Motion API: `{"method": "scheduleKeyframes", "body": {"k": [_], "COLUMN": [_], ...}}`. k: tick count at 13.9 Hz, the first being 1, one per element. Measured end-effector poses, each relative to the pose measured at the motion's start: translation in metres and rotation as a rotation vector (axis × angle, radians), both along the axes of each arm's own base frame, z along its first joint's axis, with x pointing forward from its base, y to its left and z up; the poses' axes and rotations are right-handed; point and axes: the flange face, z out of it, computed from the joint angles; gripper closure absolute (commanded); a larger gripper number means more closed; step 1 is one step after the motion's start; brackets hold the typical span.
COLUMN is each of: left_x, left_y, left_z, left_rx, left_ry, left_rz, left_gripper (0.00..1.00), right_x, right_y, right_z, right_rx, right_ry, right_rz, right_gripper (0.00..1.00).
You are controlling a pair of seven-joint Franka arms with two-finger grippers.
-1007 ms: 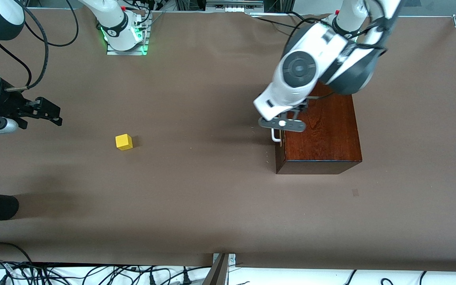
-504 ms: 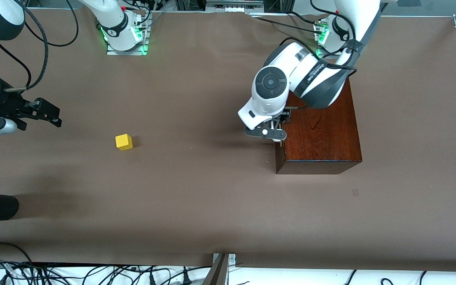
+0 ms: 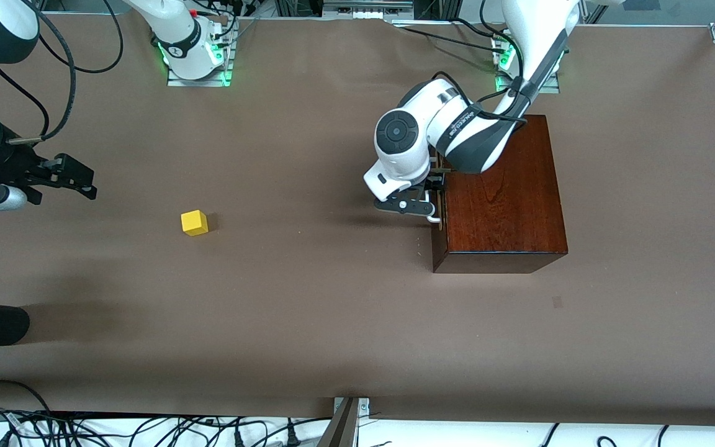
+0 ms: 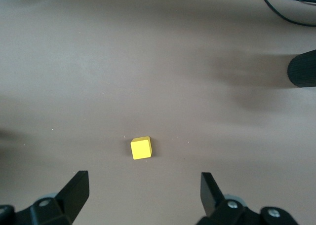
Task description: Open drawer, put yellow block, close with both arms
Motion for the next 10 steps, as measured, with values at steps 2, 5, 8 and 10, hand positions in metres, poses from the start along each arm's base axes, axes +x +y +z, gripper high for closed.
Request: {"method": "scheduleKeyframes", "body": {"k": [2,5,8,10], "left_x": [-0.004,-0.009,-0.009,-0.009], "left_y": [-0.005,-0.008,-0.008,-0.008], "left_z": [-0.005,-0.026,-0.037,-0.037], "left_rx": [0.015,0.028,0.035,0.035], "left_ry": [-0.011,0.001,0.003,0.003], "left_rz": [0.003,0.017,0.027,0.027], "left_gripper": [0.00,0.00,0.00,0.00], "right_x": [0.000,0.000,0.000,0.000], "right_y": [0.000,0.000,0.000,0.000], "right_z": [0.000,0.000,0.000,0.000], "right_rx": [0.000,0.000,0.000,0.000], "right_ry": [0.000,0.000,0.000,0.000], "right_rz": [0.000,0.000,0.000,0.000], "right_gripper": [0.00,0.00,0.00,0.00]}}
